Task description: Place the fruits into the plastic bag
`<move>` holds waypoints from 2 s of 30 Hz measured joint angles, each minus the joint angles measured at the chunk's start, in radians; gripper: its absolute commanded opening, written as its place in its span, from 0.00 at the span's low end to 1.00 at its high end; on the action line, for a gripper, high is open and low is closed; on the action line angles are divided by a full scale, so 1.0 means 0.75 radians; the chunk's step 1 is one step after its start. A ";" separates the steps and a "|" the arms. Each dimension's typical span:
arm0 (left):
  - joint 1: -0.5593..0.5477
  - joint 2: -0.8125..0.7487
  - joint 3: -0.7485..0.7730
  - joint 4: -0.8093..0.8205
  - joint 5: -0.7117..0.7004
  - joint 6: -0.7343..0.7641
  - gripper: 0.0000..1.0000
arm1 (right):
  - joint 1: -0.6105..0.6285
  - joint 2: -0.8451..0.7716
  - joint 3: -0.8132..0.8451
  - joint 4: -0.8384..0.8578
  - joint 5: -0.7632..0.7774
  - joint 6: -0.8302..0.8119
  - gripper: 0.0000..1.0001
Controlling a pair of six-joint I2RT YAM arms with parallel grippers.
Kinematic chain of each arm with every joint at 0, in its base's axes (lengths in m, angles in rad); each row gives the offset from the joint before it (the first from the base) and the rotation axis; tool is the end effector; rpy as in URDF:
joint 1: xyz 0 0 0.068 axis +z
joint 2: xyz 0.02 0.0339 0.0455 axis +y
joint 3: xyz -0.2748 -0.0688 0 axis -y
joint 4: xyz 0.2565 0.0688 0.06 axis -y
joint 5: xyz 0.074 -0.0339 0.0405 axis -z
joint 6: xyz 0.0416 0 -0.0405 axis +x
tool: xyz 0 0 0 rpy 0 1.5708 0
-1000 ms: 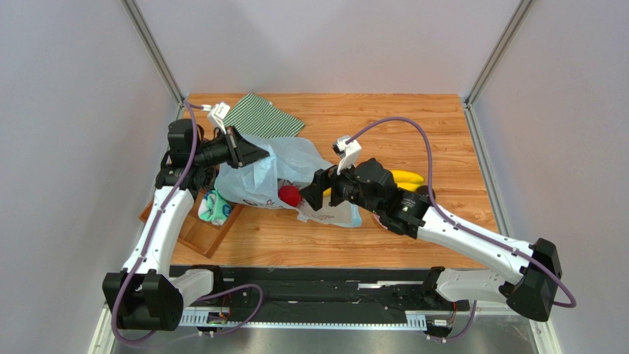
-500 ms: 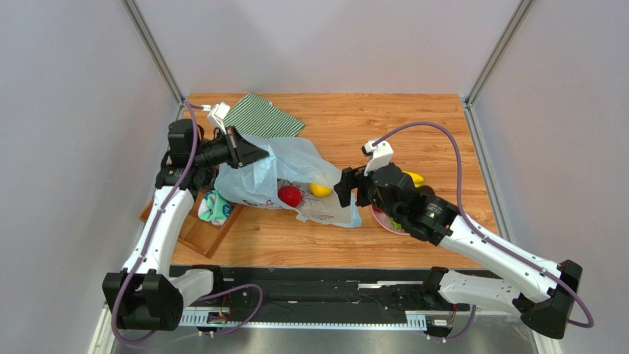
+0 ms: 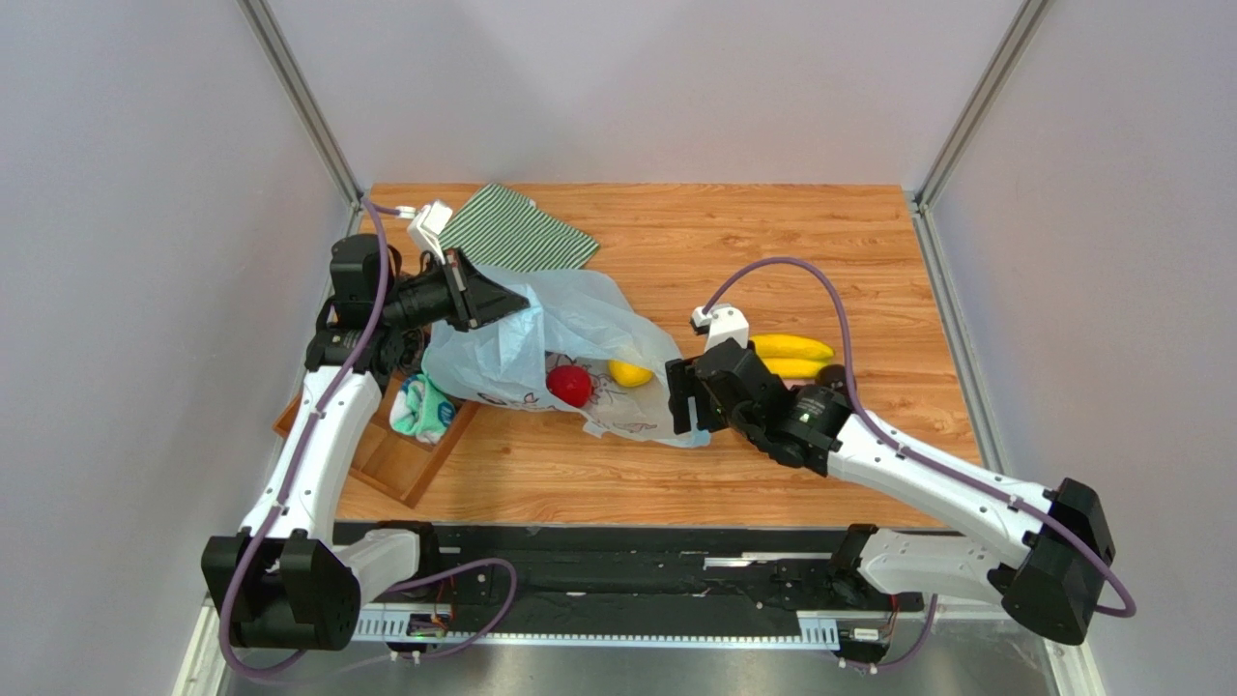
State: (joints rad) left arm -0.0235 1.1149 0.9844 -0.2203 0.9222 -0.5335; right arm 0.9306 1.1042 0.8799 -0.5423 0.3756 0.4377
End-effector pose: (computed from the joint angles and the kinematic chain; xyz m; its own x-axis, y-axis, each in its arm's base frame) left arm 0.2534 -0.0391 0.3523 -0.6835 -0.2912 -0.6693 0.4817 0.5089 -0.7134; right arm 0.1562 0.1841 0.2822 -0.6246 -0.1785 -0.7602 -0.3571 0.9310 0.0748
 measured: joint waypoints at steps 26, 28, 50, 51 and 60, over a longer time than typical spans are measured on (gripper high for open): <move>0.006 -0.041 0.233 -0.145 -0.123 0.025 0.00 | -0.013 0.110 0.746 -0.162 0.005 -0.198 0.00; 0.009 -0.080 0.273 -0.180 -0.150 0.037 0.00 | -0.013 0.096 0.785 -0.154 0.015 -0.218 0.00; 0.010 -0.100 0.151 -0.178 -0.161 0.128 0.00 | -0.015 0.123 0.680 -0.179 0.079 -0.201 0.64; 0.010 -0.102 0.151 -0.174 -0.160 0.130 0.00 | -0.015 0.122 0.680 -0.179 0.074 -0.196 0.71; 0.010 -0.107 0.142 -0.169 -0.160 0.143 0.00 | -0.015 0.014 0.657 -0.137 -0.113 -0.201 0.96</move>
State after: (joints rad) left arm -0.0158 1.0348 1.0908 -0.3473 0.8021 -0.4263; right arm 0.9195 1.1149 1.3727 -0.6449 0.2905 0.2871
